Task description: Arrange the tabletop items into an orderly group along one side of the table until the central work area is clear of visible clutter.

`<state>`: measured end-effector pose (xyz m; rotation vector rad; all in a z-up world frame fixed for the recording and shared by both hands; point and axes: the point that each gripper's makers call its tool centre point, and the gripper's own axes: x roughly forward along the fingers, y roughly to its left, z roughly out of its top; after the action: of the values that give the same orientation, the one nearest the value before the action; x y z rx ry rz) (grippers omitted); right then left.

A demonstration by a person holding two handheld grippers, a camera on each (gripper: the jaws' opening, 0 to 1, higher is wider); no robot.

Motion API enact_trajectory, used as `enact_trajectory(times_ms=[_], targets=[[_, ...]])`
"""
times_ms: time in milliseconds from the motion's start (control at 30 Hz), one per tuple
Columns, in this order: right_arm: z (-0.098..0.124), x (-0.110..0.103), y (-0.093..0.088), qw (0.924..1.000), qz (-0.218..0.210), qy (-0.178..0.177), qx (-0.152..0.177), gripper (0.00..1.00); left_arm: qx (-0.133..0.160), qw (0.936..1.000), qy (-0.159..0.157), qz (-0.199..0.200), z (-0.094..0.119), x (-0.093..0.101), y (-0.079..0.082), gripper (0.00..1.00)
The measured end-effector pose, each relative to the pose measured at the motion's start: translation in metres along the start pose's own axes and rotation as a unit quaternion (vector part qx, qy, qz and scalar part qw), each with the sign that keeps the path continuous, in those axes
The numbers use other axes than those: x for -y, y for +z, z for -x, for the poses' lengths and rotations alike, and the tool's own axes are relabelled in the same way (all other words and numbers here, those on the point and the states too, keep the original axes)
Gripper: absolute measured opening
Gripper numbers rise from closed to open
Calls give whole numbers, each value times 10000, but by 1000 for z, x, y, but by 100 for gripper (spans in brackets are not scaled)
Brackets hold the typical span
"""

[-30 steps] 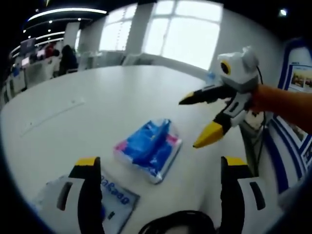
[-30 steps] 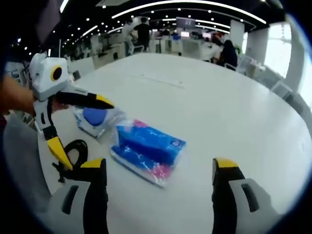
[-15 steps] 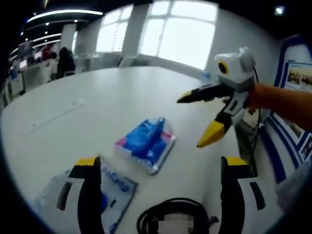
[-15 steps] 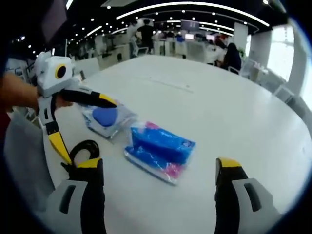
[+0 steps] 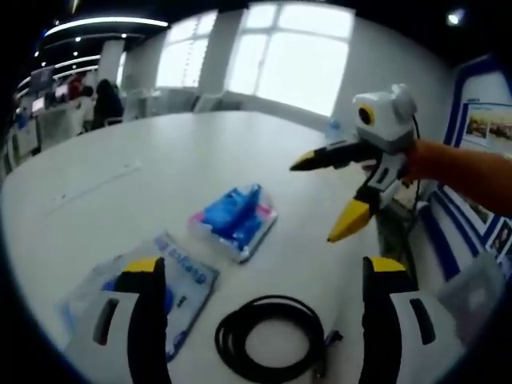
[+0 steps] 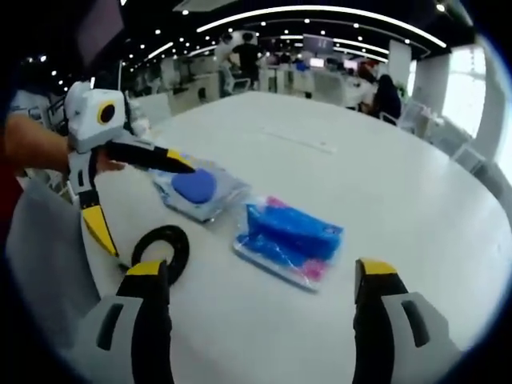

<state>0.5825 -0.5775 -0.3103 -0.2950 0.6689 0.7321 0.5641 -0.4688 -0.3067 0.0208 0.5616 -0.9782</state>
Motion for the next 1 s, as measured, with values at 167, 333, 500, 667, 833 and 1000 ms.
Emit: enact_trajectory(times_ms=[167,333,500,667,833,1000], targets=[[3,-19,1,9999,65,69,34,95,14,10000,-28,-5,18,2,-10,100],[2,-40,-1,9997,147,170,22,96,-17,10000,-3,8,37,2,-24,100],[0,-57,-2,9995,183,258,24,96,-55,10000,32,53,48,1,-35,100],[-4,-75,-3,9992,181,346,31,95,-60,9999,28,81,59,3,-43,99],[-8,-92,-5,9989,177,434,51,95,-43,9999,32,135,68,3,-50,99],[-13,-107,-6,9985,146,528,65,94,-48,9999,47,152,74,5,-56,99]])
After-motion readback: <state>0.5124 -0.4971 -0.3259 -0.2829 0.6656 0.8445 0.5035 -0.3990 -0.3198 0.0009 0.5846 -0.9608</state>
